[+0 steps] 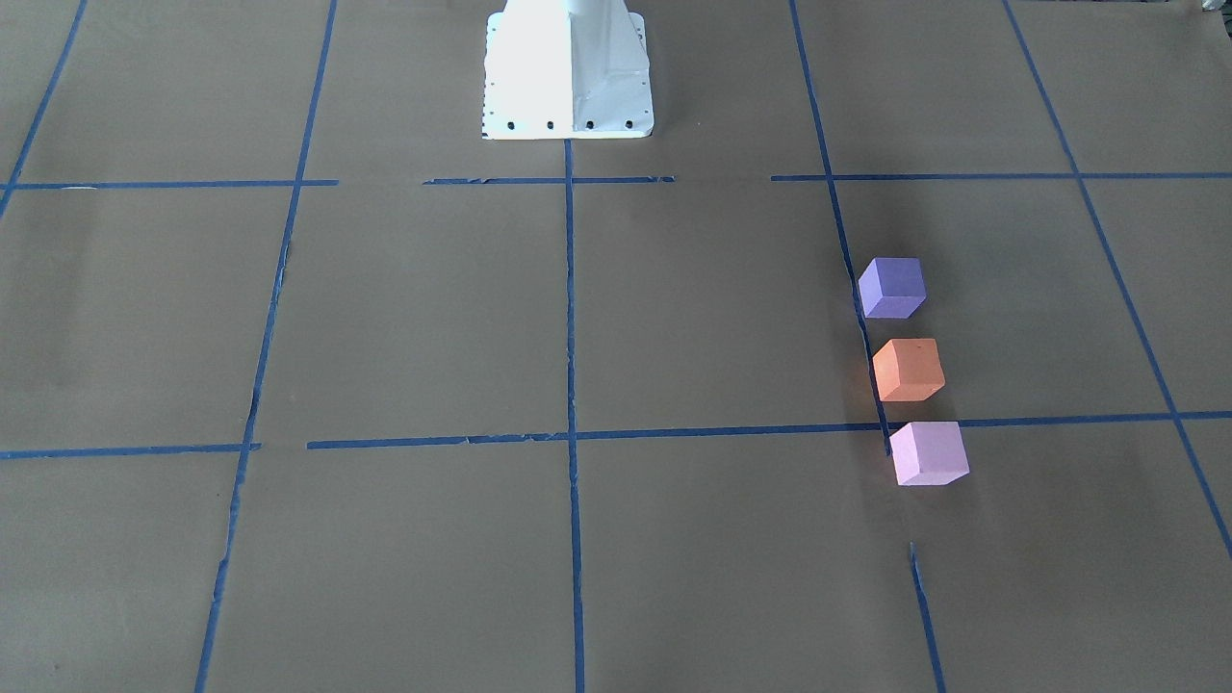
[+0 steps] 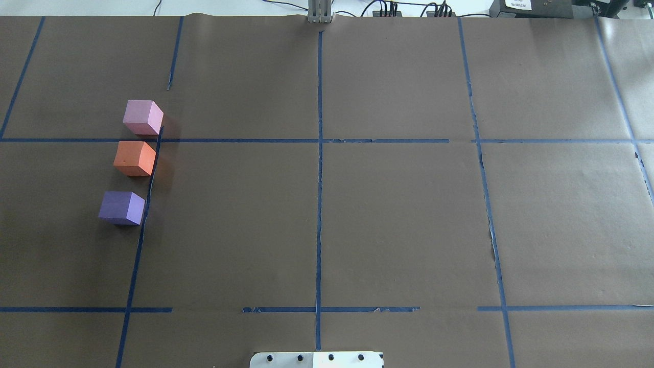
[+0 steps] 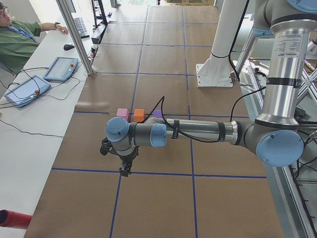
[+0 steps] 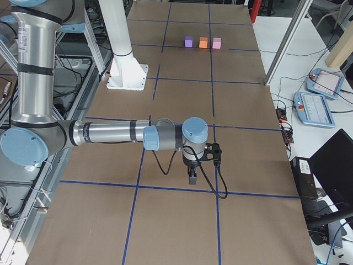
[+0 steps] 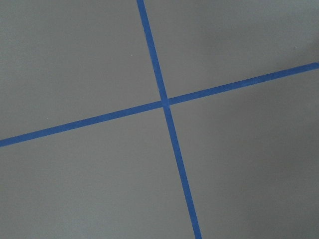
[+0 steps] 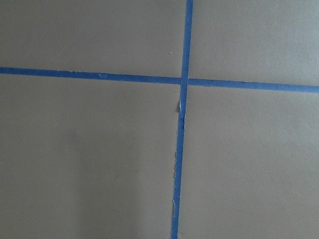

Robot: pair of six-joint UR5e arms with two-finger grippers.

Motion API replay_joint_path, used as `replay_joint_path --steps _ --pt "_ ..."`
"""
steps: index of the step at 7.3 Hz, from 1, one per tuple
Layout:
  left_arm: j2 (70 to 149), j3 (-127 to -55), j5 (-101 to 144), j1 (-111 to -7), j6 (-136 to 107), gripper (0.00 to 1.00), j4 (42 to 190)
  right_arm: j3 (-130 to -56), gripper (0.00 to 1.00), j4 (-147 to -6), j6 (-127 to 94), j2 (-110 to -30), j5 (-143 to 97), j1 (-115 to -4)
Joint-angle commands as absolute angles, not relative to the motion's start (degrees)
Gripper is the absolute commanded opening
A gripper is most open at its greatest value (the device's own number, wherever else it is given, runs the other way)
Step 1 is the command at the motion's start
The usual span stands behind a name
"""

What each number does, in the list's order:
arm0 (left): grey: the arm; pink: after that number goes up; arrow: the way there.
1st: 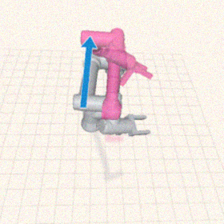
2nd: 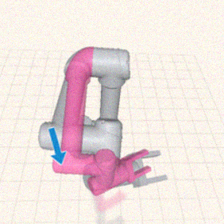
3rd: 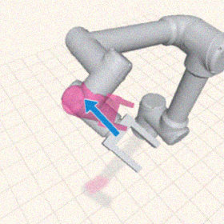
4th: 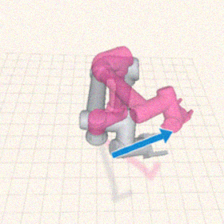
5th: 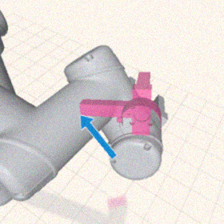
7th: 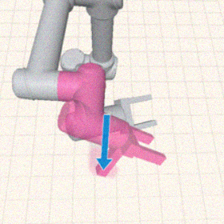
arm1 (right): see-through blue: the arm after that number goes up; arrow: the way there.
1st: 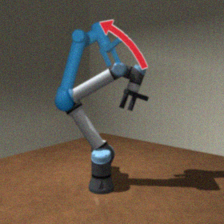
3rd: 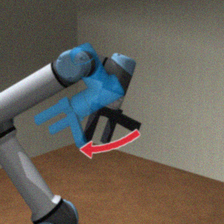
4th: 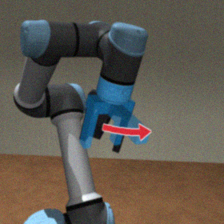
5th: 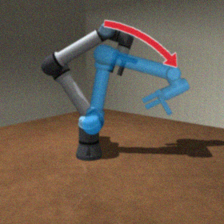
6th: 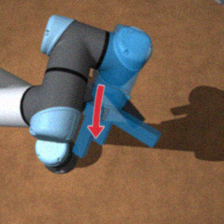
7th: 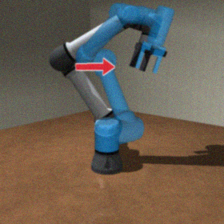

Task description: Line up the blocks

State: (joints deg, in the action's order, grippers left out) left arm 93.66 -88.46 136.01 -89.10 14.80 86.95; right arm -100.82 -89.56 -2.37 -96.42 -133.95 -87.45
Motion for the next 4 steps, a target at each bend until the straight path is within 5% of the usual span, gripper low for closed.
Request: replay_joint_path --steps 1,4 --pt "93.87 -88.24 135.88 -89.03 14.51 1.0 88.32 -100.81 1.0 -89.56 -2.37 -96.42 -133.95 -87.45" --pt "94.39 -87.54 135.97 -89.12 14.59 1.0 88.59 -100.81 1.0 -89.56 -2.37 -96.42 -133.95 -87.45"
